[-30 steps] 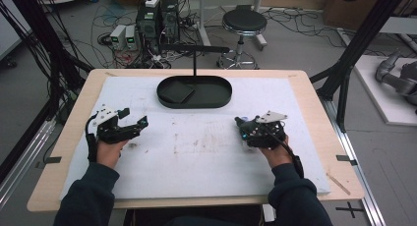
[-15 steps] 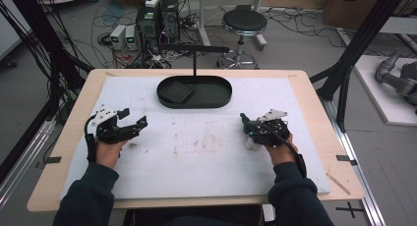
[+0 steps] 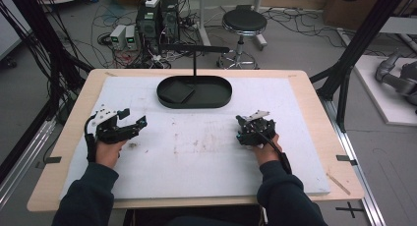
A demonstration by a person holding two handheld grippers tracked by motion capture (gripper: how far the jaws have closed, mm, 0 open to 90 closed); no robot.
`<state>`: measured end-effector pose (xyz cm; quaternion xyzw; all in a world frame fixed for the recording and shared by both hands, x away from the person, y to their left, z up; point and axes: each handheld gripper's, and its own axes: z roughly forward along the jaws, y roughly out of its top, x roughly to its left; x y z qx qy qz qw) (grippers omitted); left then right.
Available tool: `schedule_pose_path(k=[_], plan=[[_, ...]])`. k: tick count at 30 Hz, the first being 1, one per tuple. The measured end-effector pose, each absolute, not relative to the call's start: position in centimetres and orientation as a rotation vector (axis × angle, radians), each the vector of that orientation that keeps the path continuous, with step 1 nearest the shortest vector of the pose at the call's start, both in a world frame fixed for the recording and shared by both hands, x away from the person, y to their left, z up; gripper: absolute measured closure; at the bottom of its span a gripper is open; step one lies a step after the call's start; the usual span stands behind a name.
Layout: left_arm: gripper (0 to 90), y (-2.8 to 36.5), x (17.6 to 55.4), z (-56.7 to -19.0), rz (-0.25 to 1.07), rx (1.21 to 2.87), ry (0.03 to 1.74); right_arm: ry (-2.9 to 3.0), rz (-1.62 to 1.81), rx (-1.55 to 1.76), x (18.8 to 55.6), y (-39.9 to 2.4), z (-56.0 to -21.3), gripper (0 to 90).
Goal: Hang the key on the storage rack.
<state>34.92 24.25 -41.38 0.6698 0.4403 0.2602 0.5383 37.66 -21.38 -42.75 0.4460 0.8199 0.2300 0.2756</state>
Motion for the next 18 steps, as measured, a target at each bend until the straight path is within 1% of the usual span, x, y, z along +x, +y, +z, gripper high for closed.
schedule_pose_path(k=[3,4,5,8,13,18], plan=[[23.7,24.4,35.0,-41.4,0.620,1.589,1.050,2.205,0.573,1.264,38.3,-22.3,-43.1,26.8],[23.8,24.5,34.9,-41.4,0.620,1.589,1.050,2.213,0.595,1.307,38.5,-22.8,-43.1,27.7],[24.0,24.6,34.9,-41.4,0.621,1.586,1.050,2.219,0.628,1.331,38.6,-23.3,-43.0,31.0],[24.1,24.7,35.0,-41.4,0.618,1.577,1.053,2.228,0.672,1.329,38.5,-24.1,-42.6,35.2],[24.3,24.8,35.0,-41.4,0.612,1.578,1.052,2.249,0.761,1.246,38.4,-24.3,-41.7,36.9],[25.0,24.8,35.0,-41.4,0.617,1.571,1.048,2.252,0.899,1.157,38.6,-24.2,-39.9,36.6]])
